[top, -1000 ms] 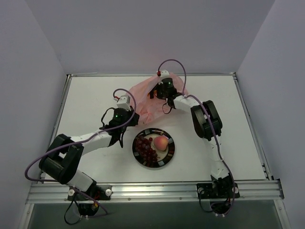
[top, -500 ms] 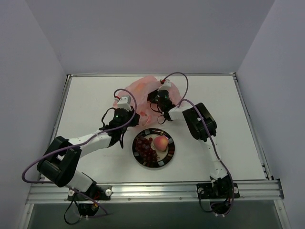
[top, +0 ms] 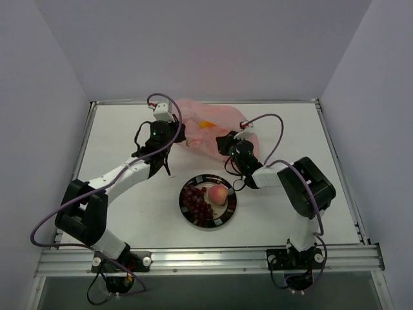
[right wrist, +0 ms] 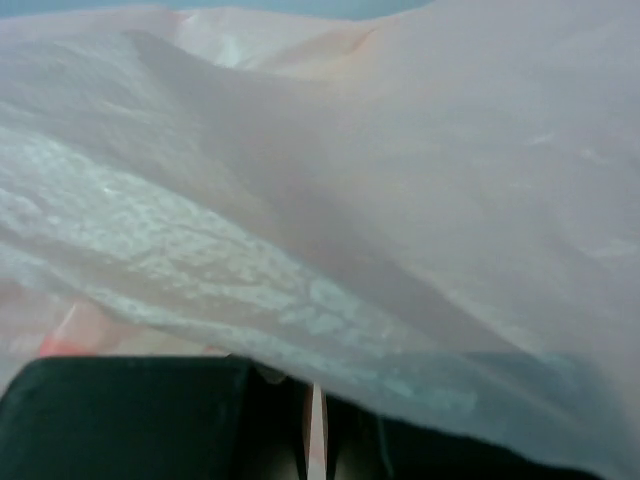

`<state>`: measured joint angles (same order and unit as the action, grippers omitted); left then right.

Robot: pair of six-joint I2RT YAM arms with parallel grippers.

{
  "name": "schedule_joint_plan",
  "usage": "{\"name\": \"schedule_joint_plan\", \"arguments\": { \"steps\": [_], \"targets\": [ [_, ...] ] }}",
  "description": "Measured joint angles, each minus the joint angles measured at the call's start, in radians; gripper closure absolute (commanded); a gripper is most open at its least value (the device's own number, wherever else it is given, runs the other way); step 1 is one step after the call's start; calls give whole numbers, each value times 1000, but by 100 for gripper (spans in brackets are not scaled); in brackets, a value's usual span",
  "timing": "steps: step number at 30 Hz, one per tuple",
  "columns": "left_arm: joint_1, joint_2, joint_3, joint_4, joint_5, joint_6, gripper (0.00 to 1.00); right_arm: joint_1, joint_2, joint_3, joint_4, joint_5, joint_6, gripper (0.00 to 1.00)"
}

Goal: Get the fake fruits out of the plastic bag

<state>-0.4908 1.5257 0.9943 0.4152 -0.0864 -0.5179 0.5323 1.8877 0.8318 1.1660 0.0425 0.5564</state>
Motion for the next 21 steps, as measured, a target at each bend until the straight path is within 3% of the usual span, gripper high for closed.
{"name": "schedule_joint_plan", "arguments": {
  "steps": [4, 8, 10, 14, 17, 21],
  "targets": [
    [16, 3, 12, 3, -8, 12, 98, 62, -127, -140, 18, 71, 9, 97],
    [16, 9, -65, 10, -10, 8, 98, 97, -153, -149, -43, 122, -10, 77],
    [15, 19, -108, 6, -8, 5, 98, 90, -145, -103, -120, 156, -29, 65],
    [10, 42, -155, 1, 0, -7, 98, 64, -82, 50, -184, 210, -54, 54],
    [-4, 58, -156, 8, 6, -13, 98, 37, 10, 190, -209, 232, -61, 36],
    [-23, 66, -156, 11, 13, -15, 98, 5, 117, 323, -274, 256, -63, 32]
  ]
}}
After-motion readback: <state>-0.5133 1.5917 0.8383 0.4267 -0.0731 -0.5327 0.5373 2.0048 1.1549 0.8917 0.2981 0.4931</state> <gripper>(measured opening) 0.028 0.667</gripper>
